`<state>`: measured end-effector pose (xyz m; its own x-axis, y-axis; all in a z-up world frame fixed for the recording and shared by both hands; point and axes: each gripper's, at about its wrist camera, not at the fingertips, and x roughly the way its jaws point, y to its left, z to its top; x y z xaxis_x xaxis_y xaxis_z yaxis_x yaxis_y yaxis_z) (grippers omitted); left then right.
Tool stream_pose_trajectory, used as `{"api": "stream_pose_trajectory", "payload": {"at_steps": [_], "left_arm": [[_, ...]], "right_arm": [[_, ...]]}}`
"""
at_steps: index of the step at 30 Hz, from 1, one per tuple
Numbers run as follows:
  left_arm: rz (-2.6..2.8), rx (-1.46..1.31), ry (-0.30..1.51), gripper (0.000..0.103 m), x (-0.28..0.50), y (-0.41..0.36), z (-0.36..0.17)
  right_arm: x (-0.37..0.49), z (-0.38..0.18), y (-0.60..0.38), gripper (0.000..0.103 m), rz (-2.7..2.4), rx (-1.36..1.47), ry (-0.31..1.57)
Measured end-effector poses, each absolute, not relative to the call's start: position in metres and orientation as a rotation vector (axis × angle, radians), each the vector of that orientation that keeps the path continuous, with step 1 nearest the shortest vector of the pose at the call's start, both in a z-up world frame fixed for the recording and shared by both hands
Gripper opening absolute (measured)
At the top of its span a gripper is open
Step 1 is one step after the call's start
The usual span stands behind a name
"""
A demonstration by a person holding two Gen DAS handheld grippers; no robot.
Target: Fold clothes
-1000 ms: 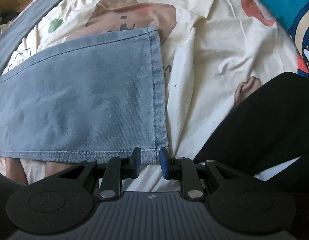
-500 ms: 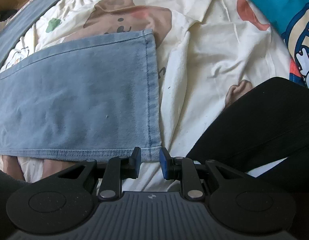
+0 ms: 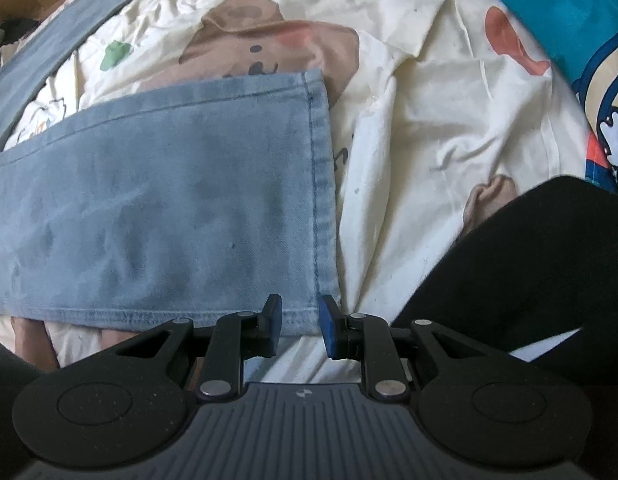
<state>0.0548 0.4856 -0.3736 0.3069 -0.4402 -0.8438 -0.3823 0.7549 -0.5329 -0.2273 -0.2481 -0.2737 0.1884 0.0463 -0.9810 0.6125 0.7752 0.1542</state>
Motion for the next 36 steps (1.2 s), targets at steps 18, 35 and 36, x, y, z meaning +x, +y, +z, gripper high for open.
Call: {"api": "stream_pose_trajectory", "payload": {"at_steps": [18,35,36], "left_arm": [[-0.11,-0.829,1.209,0.01,0.042,0.493,-0.335],[-0.023,-0.786,1.246,0.019,0.039,0.49,-0.346],[-0.02,-0.782,1.246,0.019,0.038,0.49,-0.344]], "right_arm": [[-0.234,-0.279,-0.245,0.028,-0.437,0.607,1.35],[-0.233,-0.28,-0.246,0.031,-0.452,0.61,1.347],[-0.233,-0.28,-0.246,0.031,-0.454,0.611,1.346]]}}
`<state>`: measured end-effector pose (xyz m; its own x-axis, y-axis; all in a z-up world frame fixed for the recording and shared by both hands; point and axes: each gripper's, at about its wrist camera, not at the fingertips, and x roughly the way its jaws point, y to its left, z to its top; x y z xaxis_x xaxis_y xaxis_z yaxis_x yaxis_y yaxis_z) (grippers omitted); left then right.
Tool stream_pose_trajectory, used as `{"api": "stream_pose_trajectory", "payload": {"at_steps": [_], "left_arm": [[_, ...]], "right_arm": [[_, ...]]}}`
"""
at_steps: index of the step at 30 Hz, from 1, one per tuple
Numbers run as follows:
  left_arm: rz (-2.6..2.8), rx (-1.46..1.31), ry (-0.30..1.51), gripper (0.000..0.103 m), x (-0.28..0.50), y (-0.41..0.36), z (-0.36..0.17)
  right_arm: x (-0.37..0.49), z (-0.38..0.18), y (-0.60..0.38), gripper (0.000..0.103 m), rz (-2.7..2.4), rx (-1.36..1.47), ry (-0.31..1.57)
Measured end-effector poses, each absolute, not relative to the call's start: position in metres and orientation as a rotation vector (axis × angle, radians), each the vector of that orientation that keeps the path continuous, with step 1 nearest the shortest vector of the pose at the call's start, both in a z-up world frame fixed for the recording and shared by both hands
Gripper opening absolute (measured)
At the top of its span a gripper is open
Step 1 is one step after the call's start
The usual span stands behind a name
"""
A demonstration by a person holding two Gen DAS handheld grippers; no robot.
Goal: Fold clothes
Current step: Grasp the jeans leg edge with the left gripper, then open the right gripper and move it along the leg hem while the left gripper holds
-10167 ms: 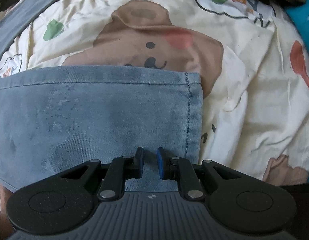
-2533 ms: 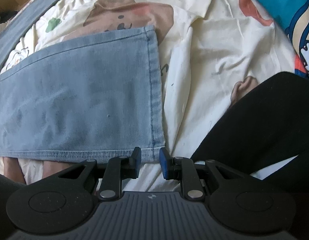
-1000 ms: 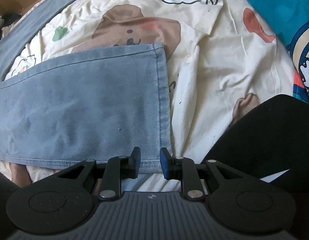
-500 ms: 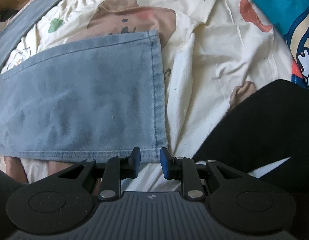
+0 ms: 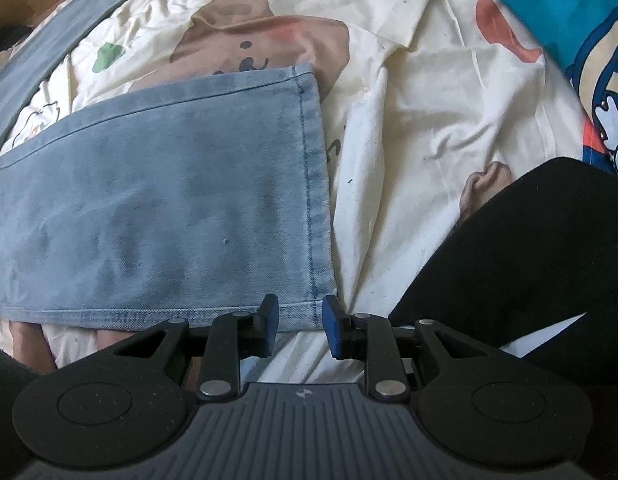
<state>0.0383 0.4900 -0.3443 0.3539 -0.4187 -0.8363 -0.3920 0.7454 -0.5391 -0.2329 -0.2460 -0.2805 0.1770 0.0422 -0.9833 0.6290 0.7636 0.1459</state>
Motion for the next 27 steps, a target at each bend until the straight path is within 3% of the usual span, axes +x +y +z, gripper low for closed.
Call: {"api": "stream_pose_trajectory", "payload": {"at_steps": [23,25,27], "left_arm": [[-0.001,-0.624,1.273,0.016,0.05,0.474,-0.304],[0.004,-0.611,1.275,0.016,0.05,0.472,-0.304],[0.01,-0.6,1.277,0.016,0.051,0.47,-0.303]], "right_arm": [[-0.233,-0.281,-0.232,0.034,-0.353,0.504,1.317],[-0.236,-0.281,-0.227,0.035,-0.328,0.468,1.314],[-0.24,-0.281,-0.223,0.044,-0.294,0.438,1.304]]}}
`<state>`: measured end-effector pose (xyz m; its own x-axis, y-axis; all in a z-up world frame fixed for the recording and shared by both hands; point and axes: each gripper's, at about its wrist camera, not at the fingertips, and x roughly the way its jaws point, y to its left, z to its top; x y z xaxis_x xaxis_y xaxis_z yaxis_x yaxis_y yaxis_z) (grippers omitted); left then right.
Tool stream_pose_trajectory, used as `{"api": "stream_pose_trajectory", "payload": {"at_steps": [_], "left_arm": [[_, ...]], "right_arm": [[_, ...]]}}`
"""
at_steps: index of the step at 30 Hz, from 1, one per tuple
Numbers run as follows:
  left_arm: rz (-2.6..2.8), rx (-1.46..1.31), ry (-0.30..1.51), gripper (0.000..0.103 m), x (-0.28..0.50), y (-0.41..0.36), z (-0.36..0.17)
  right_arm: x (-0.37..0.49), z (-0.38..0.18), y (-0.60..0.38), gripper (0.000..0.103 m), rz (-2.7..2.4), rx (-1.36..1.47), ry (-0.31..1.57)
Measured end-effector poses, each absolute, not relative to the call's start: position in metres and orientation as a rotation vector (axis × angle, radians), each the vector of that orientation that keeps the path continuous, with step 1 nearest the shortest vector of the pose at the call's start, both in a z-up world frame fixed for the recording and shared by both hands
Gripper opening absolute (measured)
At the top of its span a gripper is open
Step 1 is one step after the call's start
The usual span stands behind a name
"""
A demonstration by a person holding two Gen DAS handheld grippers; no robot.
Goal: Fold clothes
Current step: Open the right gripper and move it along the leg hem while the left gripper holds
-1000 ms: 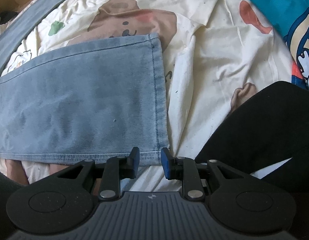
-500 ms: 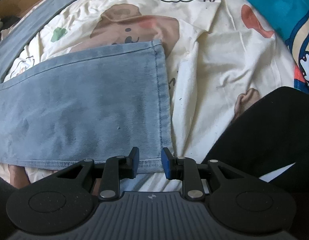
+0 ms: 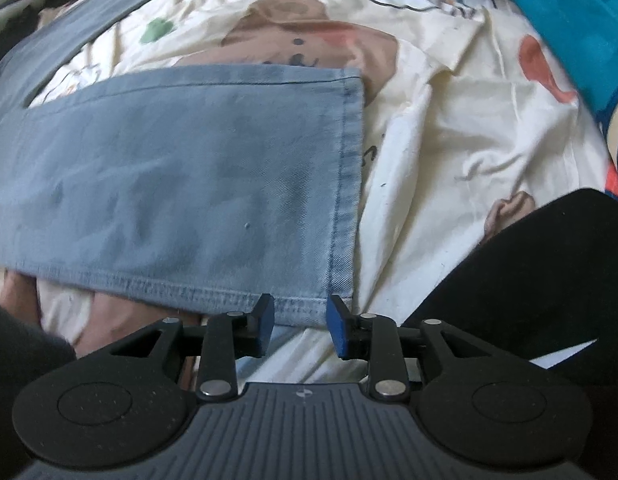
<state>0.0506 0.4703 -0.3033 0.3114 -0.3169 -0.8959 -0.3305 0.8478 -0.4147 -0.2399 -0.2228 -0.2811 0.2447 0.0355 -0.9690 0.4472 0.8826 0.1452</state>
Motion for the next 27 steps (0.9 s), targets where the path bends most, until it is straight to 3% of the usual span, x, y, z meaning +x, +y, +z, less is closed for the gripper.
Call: {"api": "stream_pose_trajectory", "payload": {"at_steps": [16,27], "left_arm": [[0.065,-0.563,1.293,0.016,0.048,0.467,-0.308],[0.09,-0.558,1.299,0.016,0.047,0.466,-0.314]], "right_arm": [[-0.222,-0.304,-0.192,0.058,-0.099,0.103,1.336],[-0.211,-0.329,-0.18,0.078,-0.087,0.0,1.379]]}}
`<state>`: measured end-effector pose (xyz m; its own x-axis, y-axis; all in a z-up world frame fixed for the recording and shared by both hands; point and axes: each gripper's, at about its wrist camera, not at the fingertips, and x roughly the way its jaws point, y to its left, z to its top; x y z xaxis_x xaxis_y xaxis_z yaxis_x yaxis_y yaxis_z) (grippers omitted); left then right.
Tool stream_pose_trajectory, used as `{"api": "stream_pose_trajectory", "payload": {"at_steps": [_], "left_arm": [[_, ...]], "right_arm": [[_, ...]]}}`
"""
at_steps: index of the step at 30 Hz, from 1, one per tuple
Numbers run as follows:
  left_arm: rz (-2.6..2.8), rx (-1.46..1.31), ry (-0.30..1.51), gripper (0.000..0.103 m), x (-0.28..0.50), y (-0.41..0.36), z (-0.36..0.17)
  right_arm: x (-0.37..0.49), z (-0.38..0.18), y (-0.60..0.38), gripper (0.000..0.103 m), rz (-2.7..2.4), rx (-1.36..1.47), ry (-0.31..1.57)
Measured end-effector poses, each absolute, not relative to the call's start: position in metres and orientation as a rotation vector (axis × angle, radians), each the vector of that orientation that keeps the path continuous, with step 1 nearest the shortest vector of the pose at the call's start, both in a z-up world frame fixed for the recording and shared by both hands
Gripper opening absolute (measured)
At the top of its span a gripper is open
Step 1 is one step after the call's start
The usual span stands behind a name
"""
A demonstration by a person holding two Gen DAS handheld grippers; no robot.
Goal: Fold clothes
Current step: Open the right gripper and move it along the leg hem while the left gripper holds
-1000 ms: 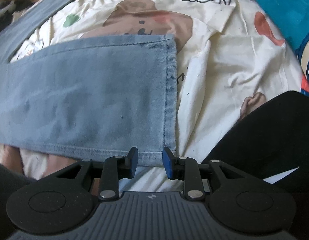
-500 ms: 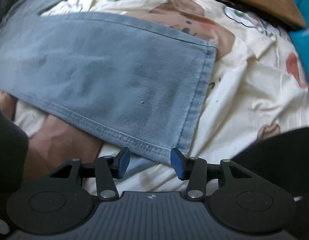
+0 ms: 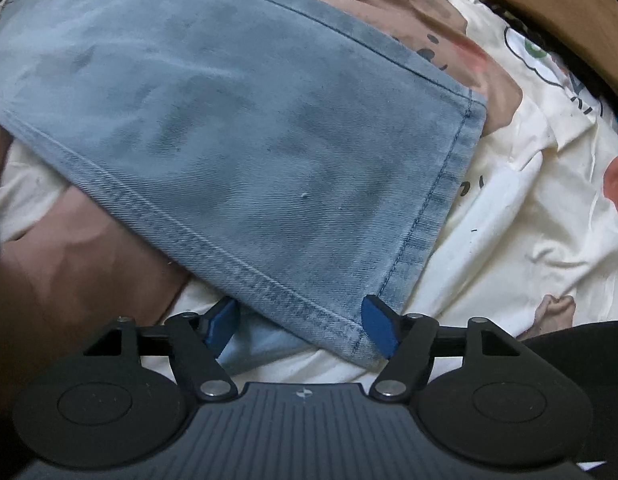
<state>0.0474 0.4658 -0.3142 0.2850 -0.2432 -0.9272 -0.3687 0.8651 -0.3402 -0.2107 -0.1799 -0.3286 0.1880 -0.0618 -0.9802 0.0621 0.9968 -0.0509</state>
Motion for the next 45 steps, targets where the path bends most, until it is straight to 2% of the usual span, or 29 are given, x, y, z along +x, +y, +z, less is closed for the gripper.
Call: {"api": "stream_pose_trajectory", "payload": {"at_steps": [4,7,9,12,21,43,44,45], "left_arm": [[0.092,-0.556,1.299,0.016,0.048,0.467,-0.313],[0.084,-0.548,1.301,0.016,0.05,0.47,-0.313],[0.08,-0.544,1.301,0.016,0.051,0.472,-0.314],[0.086,-0.555,1.299,0.016,0.05,0.473,-0.314],[0.095,-0.574,1.289,0.016,0.048,0.473,-0.312],[0.177,-0.607,1.291,0.016,0.043,0.473,-0.329],[0.183,-0.611,1.291,0.017,0.043,0.474,-0.331],[0.187,-0.618,1.291,0.017,0.044,0.475,-0.332]], "right_arm": [[-0.205,-0.332,-0.175,0.08,-0.101,-0.018,1.379],[-0.204,-0.327,-0.181,0.069,-0.096,0.028,1.385],[-0.205,-0.32,-0.186,0.055,-0.107,0.038,1.377],[-0.207,-0.307,-0.193,0.048,-0.121,0.055,1.337],[-0.217,-0.315,-0.18,0.049,-0.17,0.086,1.311],[-0.209,-0.334,-0.15,0.049,-0.112,-0.094,1.225],[-0.208,-0.334,-0.151,0.047,-0.108,-0.095,1.223],[-0.208,-0.333,-0.151,0.033,-0.102,-0.097,1.223]]}}
